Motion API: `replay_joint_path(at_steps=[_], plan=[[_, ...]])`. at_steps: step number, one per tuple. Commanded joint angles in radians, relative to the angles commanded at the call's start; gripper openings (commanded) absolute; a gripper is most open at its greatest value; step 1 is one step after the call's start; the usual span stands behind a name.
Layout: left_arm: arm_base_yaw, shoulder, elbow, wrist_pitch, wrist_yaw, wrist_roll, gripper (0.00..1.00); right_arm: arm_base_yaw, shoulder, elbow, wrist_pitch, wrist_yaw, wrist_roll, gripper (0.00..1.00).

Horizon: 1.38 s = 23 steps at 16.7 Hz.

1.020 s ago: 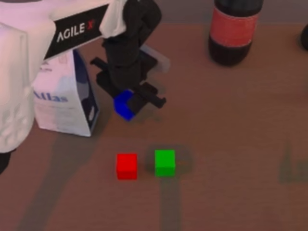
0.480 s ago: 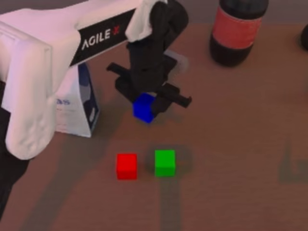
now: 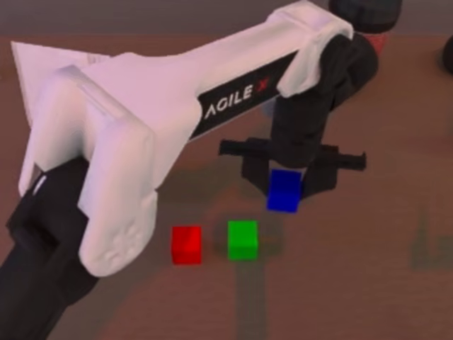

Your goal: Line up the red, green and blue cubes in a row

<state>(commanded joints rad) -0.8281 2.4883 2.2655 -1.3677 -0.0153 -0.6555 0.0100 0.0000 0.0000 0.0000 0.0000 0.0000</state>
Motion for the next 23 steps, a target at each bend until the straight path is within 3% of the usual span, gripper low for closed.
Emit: replay_joint_path(at_steps=[3, 6, 13, 19, 23], plan=[[-0.062, 0.017, 0.063, -0.032, -0.007, -0.174, 0.0, 0.0, 0.0, 0.0, 0.0, 0.0, 0.0, 1.0], [-0.092, 0.018, 0.094, -0.044, -0.011, -0.251, 0.0, 0.0, 0.0, 0.0, 0.0, 0.0, 0.0, 1.0], [-0.088, 0.016, 0.076, -0.026, -0.011, -0.253, 0.0, 0.0, 0.0, 0.0, 0.0, 0.0, 0.0, 1.0], [-0.091, 0.027, -0.127, 0.189, -0.011, -0.25, 0.0, 0.0, 0.0, 0.0, 0.0, 0.0, 0.0, 1.0], [-0.091, 0.031, -0.159, 0.222, -0.011, -0.252, 0.0, 0.0, 0.0, 0.0, 0.0, 0.0, 0.0, 1.0]])
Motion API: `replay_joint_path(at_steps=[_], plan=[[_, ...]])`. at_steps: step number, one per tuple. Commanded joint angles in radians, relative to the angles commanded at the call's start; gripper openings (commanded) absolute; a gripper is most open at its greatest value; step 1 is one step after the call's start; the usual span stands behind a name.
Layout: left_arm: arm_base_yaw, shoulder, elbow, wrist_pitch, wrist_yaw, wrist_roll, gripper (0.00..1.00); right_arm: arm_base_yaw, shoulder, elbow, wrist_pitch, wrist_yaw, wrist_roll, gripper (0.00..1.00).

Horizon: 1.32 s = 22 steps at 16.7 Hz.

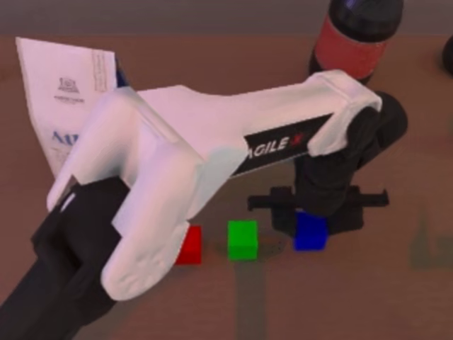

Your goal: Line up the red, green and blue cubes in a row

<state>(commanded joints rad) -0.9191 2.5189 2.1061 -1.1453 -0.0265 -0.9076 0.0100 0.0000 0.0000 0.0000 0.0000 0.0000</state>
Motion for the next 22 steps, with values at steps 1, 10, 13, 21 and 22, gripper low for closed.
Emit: replay_joint_path(at_steps=[1, 10, 13, 21, 22], plan=[[0.0, 0.0, 0.0, 0.0, 0.0, 0.0, 0.0, 0.0, 0.0, 0.0, 0.0, 0.0, 0.0, 1.0], [0.0, 0.0, 0.0, 0.0, 0.0, 0.0, 0.6, 0.0, 0.0, 0.0, 0.0, 0.0, 0.0, 1.0], [0.0, 0.0, 0.0, 0.0, 0.0, 0.0, 0.83, 0.0, 0.0, 0.0, 0.0, 0.0, 0.0, 1.0], [0.0, 0.0, 0.0, 0.0, 0.0, 0.0, 1.0, 0.0, 0.0, 0.0, 0.0, 0.0, 0.0, 1.0], [0.0, 0.0, 0.0, 0.0, 0.0, 0.0, 1.0, 0.0, 0.0, 0.0, 0.0, 0.0, 0.0, 1.0]])
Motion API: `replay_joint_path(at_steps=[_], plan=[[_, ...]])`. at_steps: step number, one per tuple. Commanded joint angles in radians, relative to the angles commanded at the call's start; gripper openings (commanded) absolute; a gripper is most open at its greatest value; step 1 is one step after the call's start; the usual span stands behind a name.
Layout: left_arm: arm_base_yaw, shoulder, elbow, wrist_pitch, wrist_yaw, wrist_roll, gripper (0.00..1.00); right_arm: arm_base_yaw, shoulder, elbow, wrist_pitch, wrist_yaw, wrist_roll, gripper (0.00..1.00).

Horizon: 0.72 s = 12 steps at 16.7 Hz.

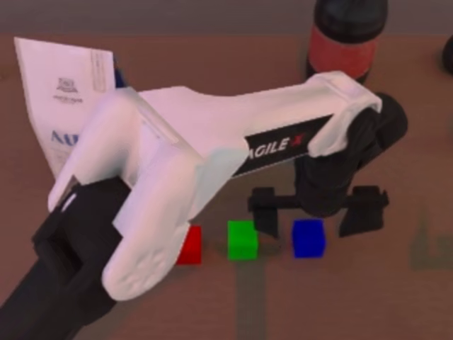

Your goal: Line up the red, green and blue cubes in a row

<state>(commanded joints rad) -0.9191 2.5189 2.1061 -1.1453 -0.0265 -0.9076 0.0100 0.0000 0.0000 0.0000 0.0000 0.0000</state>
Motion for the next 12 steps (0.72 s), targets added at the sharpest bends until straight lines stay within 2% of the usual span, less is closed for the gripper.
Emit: replay_joint_path(at_steps=[4, 9, 12], plan=[[0.002, 0.0, 0.018, -0.017, 0.0, -0.002, 1.0, 0.0, 0.0, 0.0, 0.0, 0.0, 0.0, 1.0], [0.008, -0.014, 0.182, -0.205, 0.0, -0.004, 1.0, 0.0, 0.0, 0.0, 0.0, 0.0, 0.0, 1.0], [0.015, -0.024, 0.233, -0.257, 0.0, -0.006, 1.0, 0.0, 0.0, 0.0, 0.0, 0.0, 0.0, 1.0]])
